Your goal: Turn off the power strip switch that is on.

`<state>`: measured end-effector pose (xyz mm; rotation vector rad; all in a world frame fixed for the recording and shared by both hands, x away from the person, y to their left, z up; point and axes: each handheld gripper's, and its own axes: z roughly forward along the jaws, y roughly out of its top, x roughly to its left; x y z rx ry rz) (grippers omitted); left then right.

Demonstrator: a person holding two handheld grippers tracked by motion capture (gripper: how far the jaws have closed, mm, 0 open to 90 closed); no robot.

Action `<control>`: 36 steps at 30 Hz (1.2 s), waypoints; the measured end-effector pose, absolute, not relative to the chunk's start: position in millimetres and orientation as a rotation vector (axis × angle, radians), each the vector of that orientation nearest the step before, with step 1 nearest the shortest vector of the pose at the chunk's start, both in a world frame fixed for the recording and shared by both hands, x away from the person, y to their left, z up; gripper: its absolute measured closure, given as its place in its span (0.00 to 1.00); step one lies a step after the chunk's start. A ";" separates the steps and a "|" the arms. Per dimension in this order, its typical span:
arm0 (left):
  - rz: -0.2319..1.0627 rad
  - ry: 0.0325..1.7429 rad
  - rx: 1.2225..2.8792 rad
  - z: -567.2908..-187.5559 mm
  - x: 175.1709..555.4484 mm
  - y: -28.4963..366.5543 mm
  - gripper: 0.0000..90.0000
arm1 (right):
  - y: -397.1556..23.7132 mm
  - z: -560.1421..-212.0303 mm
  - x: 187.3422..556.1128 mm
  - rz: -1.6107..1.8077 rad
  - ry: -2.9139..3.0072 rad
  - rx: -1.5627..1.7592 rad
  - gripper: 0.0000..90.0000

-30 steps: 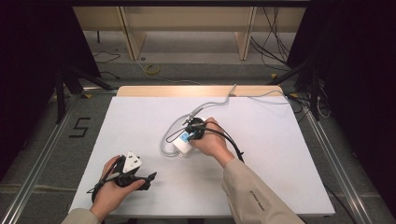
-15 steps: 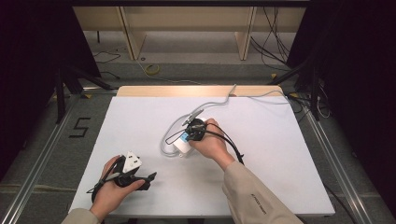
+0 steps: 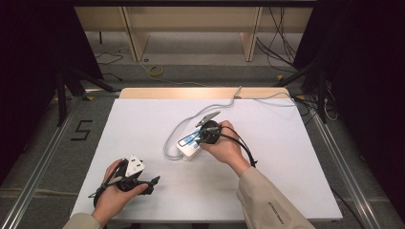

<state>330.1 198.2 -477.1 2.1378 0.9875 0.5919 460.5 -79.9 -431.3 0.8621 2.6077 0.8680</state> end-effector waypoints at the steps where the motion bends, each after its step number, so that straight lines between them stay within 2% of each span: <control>1: 0.592 0.987 2.138 -477.1 330.1 198.2 0.17 | -81.7 -431.0 459.5 0.869 2.604 0.864 0.80; 9: 0.592 0.991 2.138 -477.2 329.9 198.3 0.17 | -106.6 -430.3 447.5 0.872 2.594 0.868 0.72; 36: 0.590 1.000 2.139 -478.1 330.3 199.2 0.17 | -184.5 -445.7 410.1 0.926 2.537 0.994 0.62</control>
